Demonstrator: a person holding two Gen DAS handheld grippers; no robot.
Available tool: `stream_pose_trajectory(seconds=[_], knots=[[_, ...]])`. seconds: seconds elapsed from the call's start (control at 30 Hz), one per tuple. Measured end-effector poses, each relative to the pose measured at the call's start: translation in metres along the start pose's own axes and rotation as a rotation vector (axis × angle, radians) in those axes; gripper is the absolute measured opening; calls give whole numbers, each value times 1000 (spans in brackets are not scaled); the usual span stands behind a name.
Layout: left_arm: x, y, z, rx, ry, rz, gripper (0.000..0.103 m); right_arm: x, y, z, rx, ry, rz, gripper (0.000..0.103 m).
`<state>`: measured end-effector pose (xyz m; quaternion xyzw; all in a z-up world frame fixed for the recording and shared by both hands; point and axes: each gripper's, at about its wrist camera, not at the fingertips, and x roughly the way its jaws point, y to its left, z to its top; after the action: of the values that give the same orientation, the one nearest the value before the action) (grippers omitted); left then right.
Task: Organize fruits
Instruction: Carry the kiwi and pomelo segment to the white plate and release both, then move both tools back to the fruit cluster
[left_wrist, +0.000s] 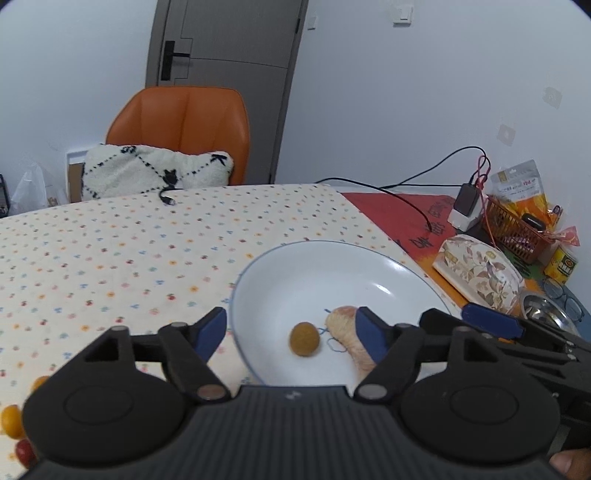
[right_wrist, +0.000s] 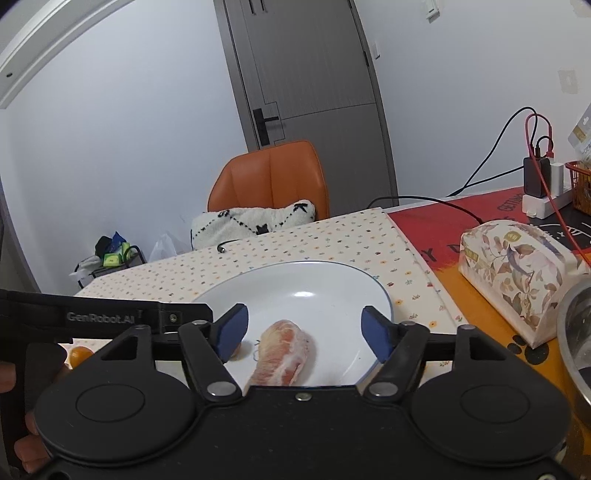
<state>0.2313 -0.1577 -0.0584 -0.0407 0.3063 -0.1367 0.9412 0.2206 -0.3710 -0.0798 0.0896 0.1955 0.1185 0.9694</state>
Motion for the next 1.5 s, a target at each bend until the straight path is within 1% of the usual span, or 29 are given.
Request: stream_pose_trajectory(seconds=[0.03,0.07,0.1,0.2,0.23,0.27,0.33,0.47,0.6,0.73,0.8,0.9,0.97,1.07,1.2,1.37,1.5], knots=[[-3,2,0,-6,3,1,79,-1,1,0,3,-1,1,71],[-6,4,0,-13,1,1,80,-3,2,1,3,-2,-2,76],[-11,6,0,-15,-10,6,83,-4,3,1,4,-7,-6,84],[-26,10,-4,1,-69,42,93,-10,6,1,9,-23,-4,97],[-30,12,-5,7,-84,57,96,-12,8,1,9,-27,-3,99],[-34,13,-6,10,-95,71,97,-14,10,2,7,-32,-6,103],[-39,18,-7,11,-108,98,98,-16,14,1,3,-33,-11,103],[-45,27,-9,10,-91,152,99,-19,18,-1,16,-28,-5,103],[-53,35,-12,11,-82,180,99,-23,25,-5,14,-25,-2,103],[-63,41,-15,3,-84,184,99,-27,34,-8,2,-25,-1,103],[-69,43,-18,-1,-84,175,99,-29,38,-9,-10,-28,-9,103],[-77,48,-22,-16,-81,165,99,-31,40,-9,2,-21,-7,103],[-83,51,-27,-24,-86,173,99,-33,41,-9,6,-21,-5,103],[-93,56,-33,-27,-97,166,103,-38,46,-9,0,-32,-10,103],[-106,63,-39,-45,-107,153,103,-43,51,-10,-4,-36,-10,103],[-121,73,-47,-65,-112,131,103,-48,56,-13,9,-34,10,103],[-129,79,-52,-68,-115,142,103,-50,63,-15,-10,-38,34,103]])
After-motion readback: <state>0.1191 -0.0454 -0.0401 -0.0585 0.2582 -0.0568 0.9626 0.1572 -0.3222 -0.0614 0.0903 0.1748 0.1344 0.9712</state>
